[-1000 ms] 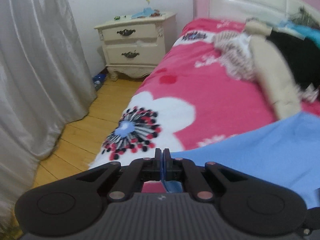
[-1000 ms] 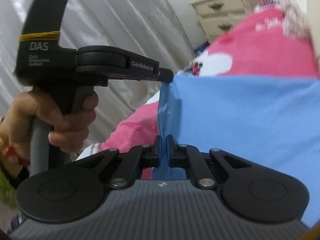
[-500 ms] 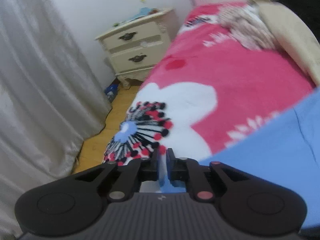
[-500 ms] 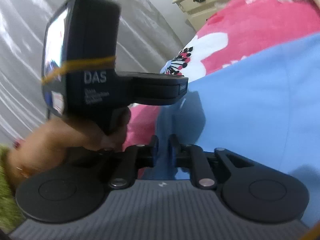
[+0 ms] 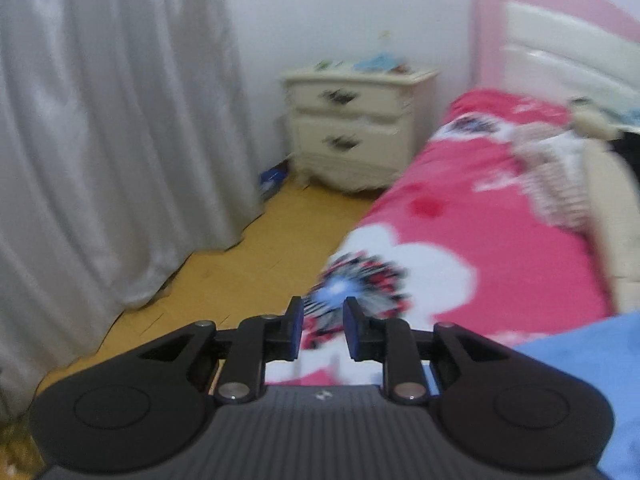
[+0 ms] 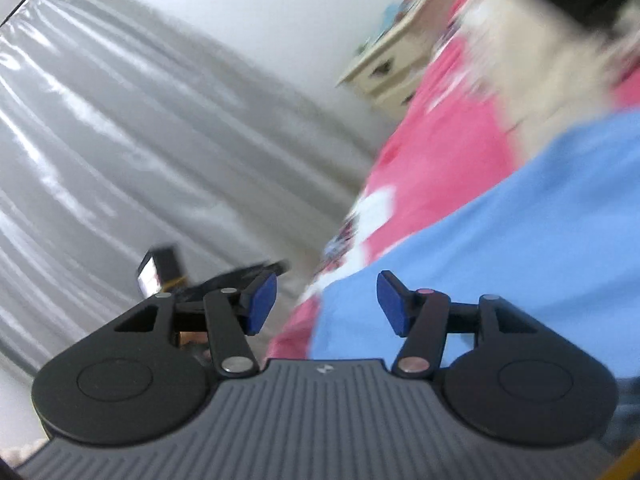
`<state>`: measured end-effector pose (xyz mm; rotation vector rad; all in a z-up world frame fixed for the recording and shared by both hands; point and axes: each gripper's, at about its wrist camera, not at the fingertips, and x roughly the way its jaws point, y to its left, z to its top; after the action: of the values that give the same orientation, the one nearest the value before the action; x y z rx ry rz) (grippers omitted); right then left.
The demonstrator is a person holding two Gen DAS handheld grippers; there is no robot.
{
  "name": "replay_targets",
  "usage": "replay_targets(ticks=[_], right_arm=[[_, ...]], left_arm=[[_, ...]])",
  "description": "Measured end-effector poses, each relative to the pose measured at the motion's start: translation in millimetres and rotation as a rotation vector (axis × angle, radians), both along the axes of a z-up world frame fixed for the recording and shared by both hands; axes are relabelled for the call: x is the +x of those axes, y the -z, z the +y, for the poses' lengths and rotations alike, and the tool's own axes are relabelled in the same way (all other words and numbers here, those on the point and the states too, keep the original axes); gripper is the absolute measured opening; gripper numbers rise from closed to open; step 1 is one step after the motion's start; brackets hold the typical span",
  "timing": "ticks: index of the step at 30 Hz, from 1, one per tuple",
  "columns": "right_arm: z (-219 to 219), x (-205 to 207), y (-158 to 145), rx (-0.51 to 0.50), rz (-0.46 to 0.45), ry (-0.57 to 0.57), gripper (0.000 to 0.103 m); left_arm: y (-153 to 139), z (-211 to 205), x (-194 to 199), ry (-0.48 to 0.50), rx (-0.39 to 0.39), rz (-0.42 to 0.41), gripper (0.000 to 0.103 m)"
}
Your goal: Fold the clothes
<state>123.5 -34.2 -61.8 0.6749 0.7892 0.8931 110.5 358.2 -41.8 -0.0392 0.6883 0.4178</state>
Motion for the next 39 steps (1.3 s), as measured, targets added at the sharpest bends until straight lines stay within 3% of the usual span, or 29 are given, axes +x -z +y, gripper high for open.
replay_targets(ticks=[5, 8, 11, 15, 17, 21, 24, 26, 28, 29, 31, 34, 39], right_arm=[[-154.4, -23.5, -44.9, -0.211, 0.01, 0.272, 0.055], [-229.5, -43.9, -71.8, -0.401, 0.075, 0.448, 0.055], [-279.9, -63.6, -72.8, -0.492, 0.186, 0.547, 0.054], [-303.0, -78.6, -29.8, -0.506, 0.331, 0.629, 0.051], [-310.9, -79.0, -3.6, -0.468, 0.39, 0.653, 0.048], [-316.0, -64.1, 30.9, -0.401, 0.408, 0.628, 0.043], [-316.0, -47.3, 47.6, -0.397, 0.381, 0.592, 0.04], [-316.3, -36.1, 57.9, -0.397, 0.374, 0.563, 0.034], [-316.2, -24.3, 69.0, -0.411, 0.376, 0.548, 0.011], [-315.6, -19.8, 72.4, -0.421, 0.367, 0.542, 0.004], [-310.4, -15.2, 64.4, -0.479, 0.306, 0.534, 0.001], [-287.9, -9.4, 33.8, -0.67, 0.103, 0.503, 0.001], [-236.6, 6.0, -4.1, -1.191, -0.296, 0.433, 0.001]], left_arm=[[-22.1, -81.1, 10.7, 0.269, -0.064, -0.07, 0.025], [-20.3, -141.6, 29.7, 0.443, -0.148, -0.061, 0.025], [-6.0, -199.4, 44.3, 0.605, -0.216, -0.019, 0.025], [26.4, -277.7, 45.7, 0.79, -0.218, 0.098, 0.024], [38.1, -309.6, 33.6, 0.876, -0.166, 0.166, 0.025], [39.3, -352.5, 6.8, 1.042, 0.012, 0.281, 0.025], [35.8, -374.8, -8.4, 1.143, 0.062, 0.324, 0.025], [41.8, -397.1, -14.7, 1.204, 0.055, 0.326, 0.025], [54.1, -418.1, -21.4, 1.24, 0.032, 0.295, 0.025], [61.6, -426.8, -25.2, 1.25, 0.024, 0.276, 0.025], [77.5, -439.7, -32.8, 1.258, 0.035, 0.241, 0.025], [97.8, -448.6, -34.0, 1.232, 0.042, 0.246, 0.025], [103.1, -444.4, -25.4, 1.217, -0.002, 0.273, 0.026]])
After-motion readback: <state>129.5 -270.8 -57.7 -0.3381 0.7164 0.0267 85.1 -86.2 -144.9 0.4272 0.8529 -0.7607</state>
